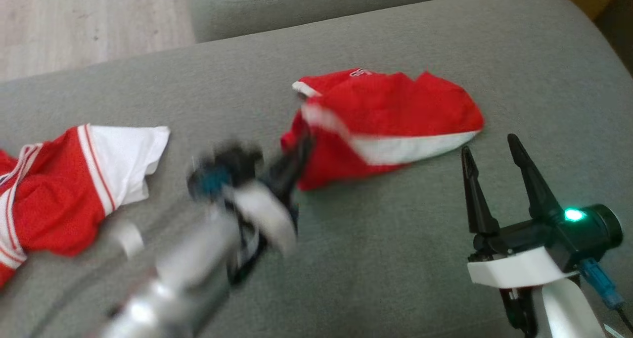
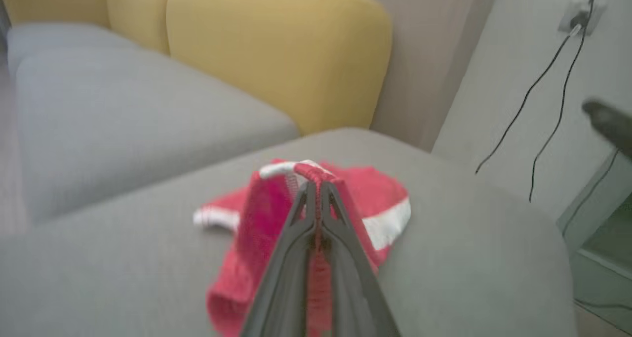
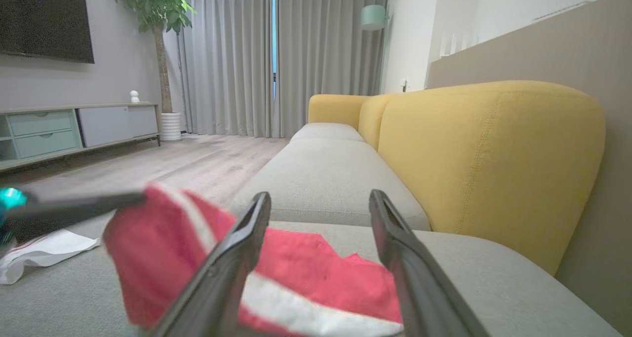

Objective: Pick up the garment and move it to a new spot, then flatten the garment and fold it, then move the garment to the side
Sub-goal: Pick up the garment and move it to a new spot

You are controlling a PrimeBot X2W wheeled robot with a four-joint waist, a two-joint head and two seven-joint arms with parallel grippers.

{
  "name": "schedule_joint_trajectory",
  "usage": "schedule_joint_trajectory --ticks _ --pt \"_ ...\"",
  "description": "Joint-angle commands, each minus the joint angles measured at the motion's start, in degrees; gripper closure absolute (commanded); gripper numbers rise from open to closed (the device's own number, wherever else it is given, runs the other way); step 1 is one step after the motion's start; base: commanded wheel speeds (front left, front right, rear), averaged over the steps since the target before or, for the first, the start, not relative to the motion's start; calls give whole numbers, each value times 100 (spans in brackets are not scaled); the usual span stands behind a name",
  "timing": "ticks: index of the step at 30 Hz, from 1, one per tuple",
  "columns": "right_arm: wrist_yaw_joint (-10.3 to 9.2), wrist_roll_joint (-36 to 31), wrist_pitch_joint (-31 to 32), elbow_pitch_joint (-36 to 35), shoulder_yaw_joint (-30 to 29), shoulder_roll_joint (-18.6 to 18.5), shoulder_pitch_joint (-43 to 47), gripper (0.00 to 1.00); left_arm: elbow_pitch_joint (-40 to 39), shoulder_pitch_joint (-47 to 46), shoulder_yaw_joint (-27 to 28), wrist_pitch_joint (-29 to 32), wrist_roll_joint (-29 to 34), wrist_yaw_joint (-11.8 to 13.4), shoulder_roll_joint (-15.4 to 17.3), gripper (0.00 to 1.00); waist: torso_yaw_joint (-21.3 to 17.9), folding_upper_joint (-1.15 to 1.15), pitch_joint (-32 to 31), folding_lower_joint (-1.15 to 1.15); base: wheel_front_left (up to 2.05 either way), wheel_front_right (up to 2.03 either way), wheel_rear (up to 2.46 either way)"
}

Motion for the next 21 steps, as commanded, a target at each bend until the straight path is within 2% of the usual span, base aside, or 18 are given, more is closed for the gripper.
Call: schedule_joint_trajectory --ticks 1,5,6,7,8,15,21 --pt "-4 -29 -36 -146 86 -2 -100 0 -121 10 78 -137 65 67 81 100 130 0 36 -1 0 0 0" --pt "-4 -83 -36 -93 12 -2 -21 0 -38 915 -150 -292 300 220 -85 100 375 0 15 -1 0 0 0" --pt "-4 -93 -36 -74 -6 -2 2 0 -49 1082 -143 -306 348 253 -129 65 433 0 -9 -1 0 0 0" --pt "-4 -105 -36 -49 -23 -2 29 0 -78 1238 -113 -314 382 274 -175 43 497 0 -42 -1 0 0 0" --pt "-4 -115 -36 -25 -38 -2 59 0 -163 1377 -9 -317 424 317 -222 0 560 0 -84 -1 0 0 0" --pt "-4 -105 -36 155 -42 -2 348 0 -906 2364 741 -321 1019 606 -331 0 832 0 -557 -1 0 0 0" --pt "-4 -75 -36 199 31 -2 404 0 -908 2330 667 -314 1310 655 -364 0 802 0 -645 -1 0 0 0"
